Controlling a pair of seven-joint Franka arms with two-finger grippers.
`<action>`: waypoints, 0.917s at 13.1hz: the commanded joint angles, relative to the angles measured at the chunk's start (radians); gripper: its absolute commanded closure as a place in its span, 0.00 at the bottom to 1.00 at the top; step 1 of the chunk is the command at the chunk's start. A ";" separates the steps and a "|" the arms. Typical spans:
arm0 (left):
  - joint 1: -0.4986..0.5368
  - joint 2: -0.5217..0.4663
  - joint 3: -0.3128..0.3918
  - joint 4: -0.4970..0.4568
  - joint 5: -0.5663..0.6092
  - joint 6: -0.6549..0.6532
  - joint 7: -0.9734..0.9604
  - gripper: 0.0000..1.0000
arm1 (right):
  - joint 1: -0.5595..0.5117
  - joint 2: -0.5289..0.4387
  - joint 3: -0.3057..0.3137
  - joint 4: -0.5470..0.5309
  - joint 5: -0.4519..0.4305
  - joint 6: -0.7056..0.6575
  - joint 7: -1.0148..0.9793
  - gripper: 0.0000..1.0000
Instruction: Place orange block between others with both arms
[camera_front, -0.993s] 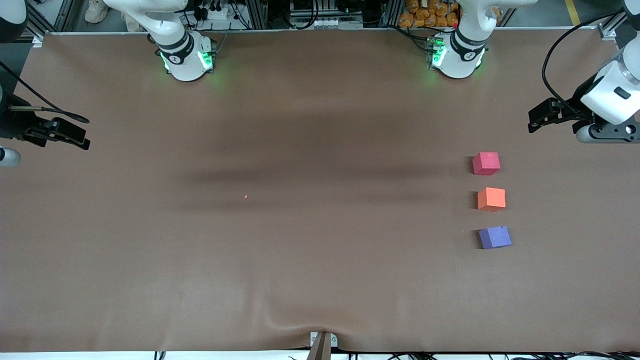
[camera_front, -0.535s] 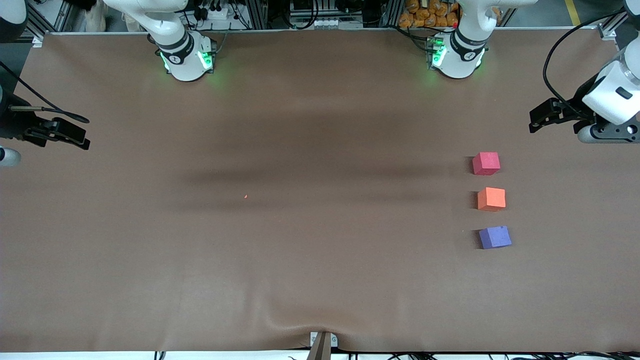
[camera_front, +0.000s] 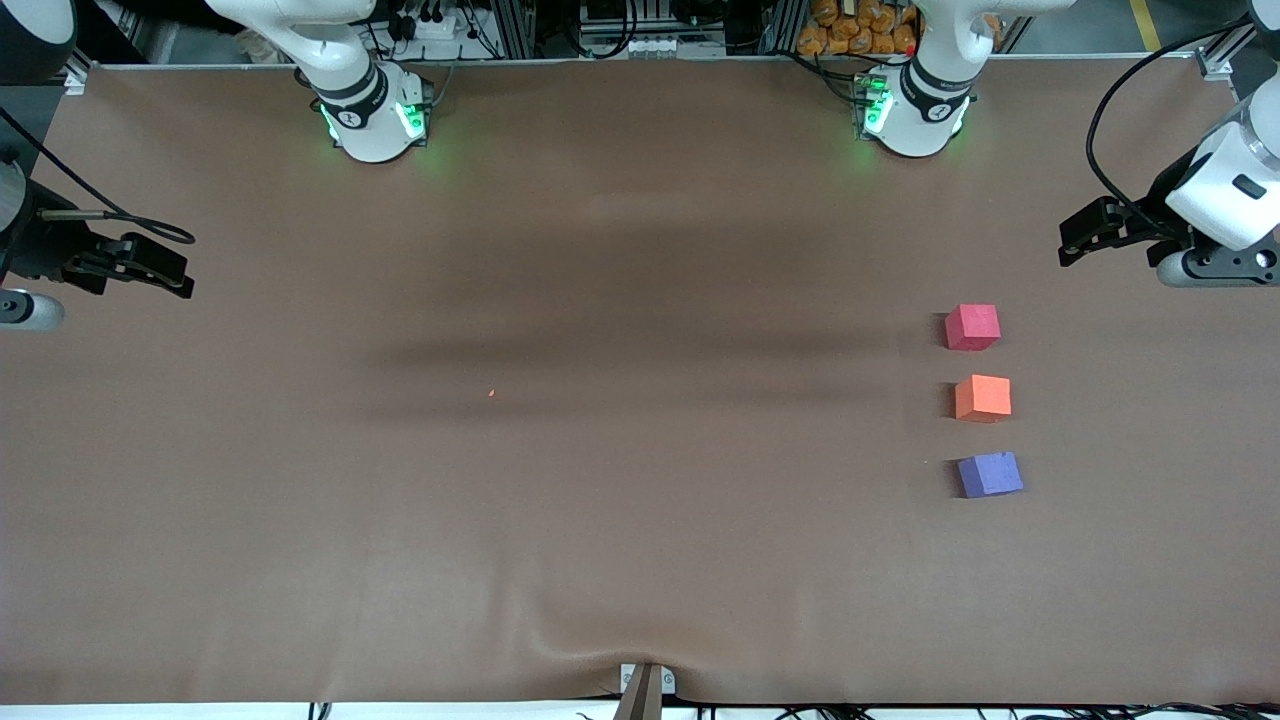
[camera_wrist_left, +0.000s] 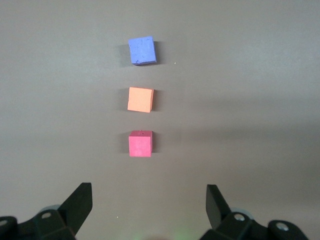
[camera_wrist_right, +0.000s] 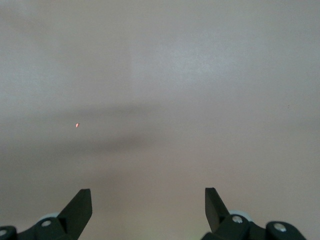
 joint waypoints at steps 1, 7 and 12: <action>0.002 -0.007 -0.003 -0.007 0.015 0.006 -0.010 0.00 | 0.001 0.004 0.004 0.016 -0.025 -0.004 -0.007 0.00; 0.039 -0.006 -0.006 -0.010 0.008 0.008 -0.007 0.00 | 0.001 0.004 0.004 0.016 -0.041 0.000 -0.013 0.00; 0.048 -0.006 -0.033 -0.010 0.005 0.006 -0.007 0.00 | 0.021 0.004 0.004 0.016 -0.044 0.000 -0.004 0.00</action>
